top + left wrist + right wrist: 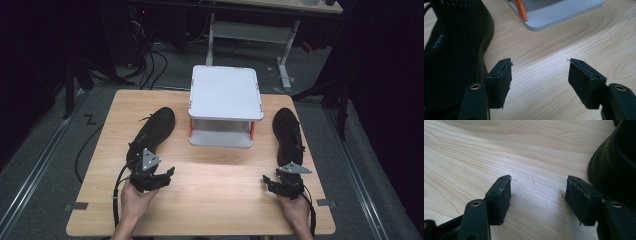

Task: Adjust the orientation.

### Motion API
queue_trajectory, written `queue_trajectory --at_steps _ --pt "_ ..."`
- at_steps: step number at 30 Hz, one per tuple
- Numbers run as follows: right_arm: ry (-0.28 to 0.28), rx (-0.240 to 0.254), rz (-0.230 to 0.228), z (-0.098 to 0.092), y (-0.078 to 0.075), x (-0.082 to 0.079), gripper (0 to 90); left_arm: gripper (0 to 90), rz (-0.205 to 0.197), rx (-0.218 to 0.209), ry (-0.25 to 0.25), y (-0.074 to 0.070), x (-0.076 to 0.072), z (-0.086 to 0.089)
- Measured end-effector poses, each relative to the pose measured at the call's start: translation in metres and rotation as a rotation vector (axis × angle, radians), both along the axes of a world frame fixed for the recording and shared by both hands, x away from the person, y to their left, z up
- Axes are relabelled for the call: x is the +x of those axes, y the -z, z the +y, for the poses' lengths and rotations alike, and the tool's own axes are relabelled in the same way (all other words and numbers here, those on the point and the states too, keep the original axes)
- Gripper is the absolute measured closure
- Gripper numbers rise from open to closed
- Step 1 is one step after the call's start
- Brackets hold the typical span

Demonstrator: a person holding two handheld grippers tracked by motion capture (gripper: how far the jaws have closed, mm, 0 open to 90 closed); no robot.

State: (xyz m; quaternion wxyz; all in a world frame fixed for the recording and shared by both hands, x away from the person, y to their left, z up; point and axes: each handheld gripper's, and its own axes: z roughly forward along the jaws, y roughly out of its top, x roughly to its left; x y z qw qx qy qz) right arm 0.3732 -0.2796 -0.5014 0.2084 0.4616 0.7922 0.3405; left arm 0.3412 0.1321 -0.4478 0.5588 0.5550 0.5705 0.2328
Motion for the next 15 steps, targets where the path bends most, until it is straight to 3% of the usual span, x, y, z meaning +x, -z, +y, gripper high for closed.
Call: queue_trajectory --at_steps 8,15 --pt "0.002 -0.001 0.000 0.000 0.000 0.000 37.2 33.0 -0.022 -0.005 -0.042 -0.018 0.005 0.016" --pt "0.003 0.000 0.001 0.000 0.000 0.000 36.8 31.5 -0.042 0.049 -0.088 -0.033 0.014 0.031"
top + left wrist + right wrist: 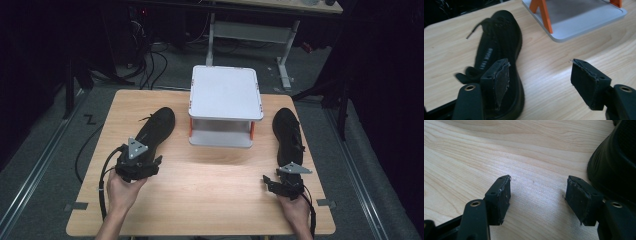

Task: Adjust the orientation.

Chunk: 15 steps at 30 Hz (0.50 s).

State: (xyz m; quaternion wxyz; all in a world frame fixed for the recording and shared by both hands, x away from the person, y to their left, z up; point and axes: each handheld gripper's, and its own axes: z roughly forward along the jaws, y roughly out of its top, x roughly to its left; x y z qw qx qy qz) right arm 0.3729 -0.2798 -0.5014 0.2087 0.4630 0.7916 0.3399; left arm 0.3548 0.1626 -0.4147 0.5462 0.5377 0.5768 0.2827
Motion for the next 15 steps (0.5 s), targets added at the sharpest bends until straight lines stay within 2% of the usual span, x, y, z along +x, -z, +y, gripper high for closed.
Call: queue_trajectory --at_steps 2,4,8,10,13,15 --pt "0.001 0.000 0.001 0.000 0.000 0.000 36.7 31.5 -0.001 0.011 -0.010 -0.003 0.004 0.005" --pt "0.001 0.000 0.001 0.000 0.000 0.000 36.7 31.8 0.007 -0.009 -0.014 -0.007 0.008 0.010" --pt "-0.001 0.001 0.000 0.000 0.000 0.000 36.5 32.9 0.016 -0.022 -0.026 -0.011 0.019 0.020" --pt "0.000 0.001 0.001 0.000 0.000 0.000 36.5 33.5 0.024 -0.027 -0.024 -0.011 0.024 0.023" --pt "0.000 0.000 0.001 0.000 0.000 0.000 36.4 33.9 0.044 -0.004 -0.024 -0.007 0.032 0.024" --pt "-0.001 0.000 0.001 0.000 0.000 0.000 36.3 34.9 0.057 -0.005 -0.022 -0.004 0.038 0.025"
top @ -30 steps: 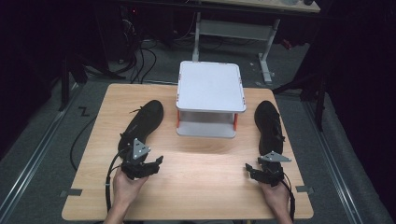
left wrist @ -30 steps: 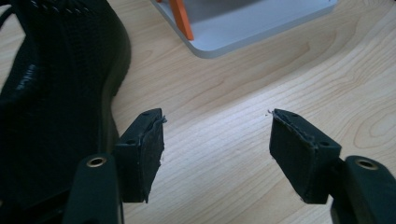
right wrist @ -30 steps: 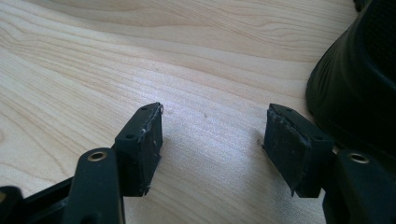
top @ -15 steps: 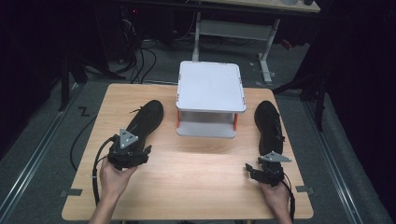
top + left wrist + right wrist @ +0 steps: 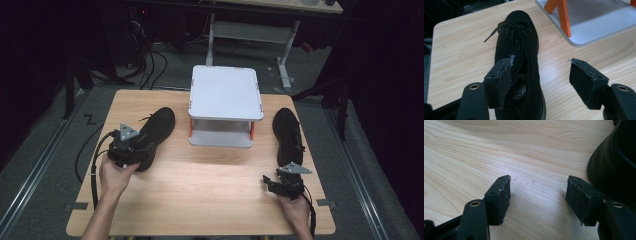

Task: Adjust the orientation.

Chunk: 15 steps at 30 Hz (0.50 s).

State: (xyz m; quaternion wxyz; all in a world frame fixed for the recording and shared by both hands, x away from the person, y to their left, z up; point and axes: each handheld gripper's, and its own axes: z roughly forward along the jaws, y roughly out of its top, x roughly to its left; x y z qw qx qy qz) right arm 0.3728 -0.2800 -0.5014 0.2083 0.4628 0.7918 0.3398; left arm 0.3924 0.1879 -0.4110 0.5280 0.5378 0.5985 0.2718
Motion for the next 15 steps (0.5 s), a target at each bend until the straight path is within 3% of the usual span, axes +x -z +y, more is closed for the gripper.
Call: queue_trajectory --at_steps 9,11,15 --pt "-0.001 -0.001 0.000 0.000 0.000 0.000 36.1 43.2 0.049 0.016 0.029 0.018 0.017 -0.003" --pt "-0.001 -0.001 0.000 0.000 0.000 0.000 36.1 43.8 0.045 0.035 0.032 0.022 0.021 -0.005" --pt "-0.001 -0.001 0.000 0.000 0.000 0.000 36.0 46.6 0.051 0.035 0.037 0.027 0.027 -0.006"
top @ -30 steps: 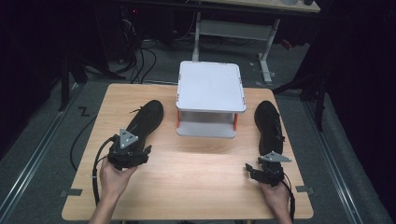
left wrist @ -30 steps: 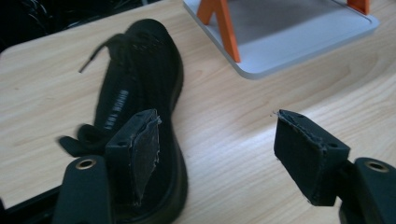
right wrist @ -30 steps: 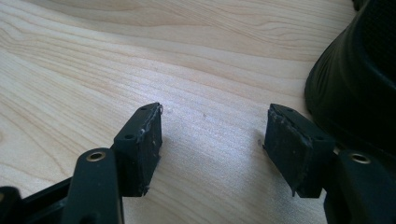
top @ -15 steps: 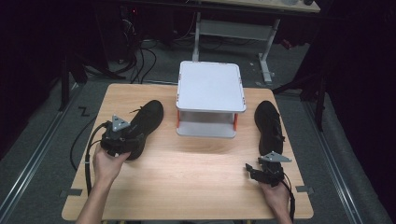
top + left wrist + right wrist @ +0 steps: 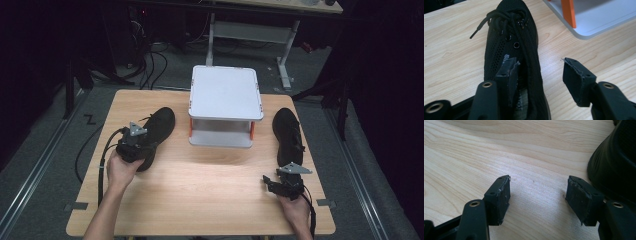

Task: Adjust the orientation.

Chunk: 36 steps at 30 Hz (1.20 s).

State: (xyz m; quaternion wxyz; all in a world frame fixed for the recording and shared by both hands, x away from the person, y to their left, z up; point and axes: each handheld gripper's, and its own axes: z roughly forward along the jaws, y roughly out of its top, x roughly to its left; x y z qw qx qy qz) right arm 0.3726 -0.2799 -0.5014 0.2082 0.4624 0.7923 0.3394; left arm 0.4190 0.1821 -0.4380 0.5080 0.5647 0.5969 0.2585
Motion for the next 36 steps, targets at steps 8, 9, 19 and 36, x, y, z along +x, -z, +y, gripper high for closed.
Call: queue_trajectory --at_steps 8,9,19,36 --pt "0.000 0.000 0.000 0.000 0.000 0.000 36.0 50.6 0.030 0.024 -0.003 0.010 0.015 0.000" --pt "0.000 0.000 0.000 0.000 0.000 0.000 36.0 50.6 0.038 0.029 -0.003 0.013 0.017 -0.001" --pt "0.000 0.000 0.000 0.000 0.000 0.000 36.0 55.4 0.056 0.007 -0.012 0.027 0.028 0.004" --pt "0.004 0.000 0.000 0.000 0.000 0.000 36.1 67.9 0.058 0.114 -0.002 0.041 0.030 -0.008"
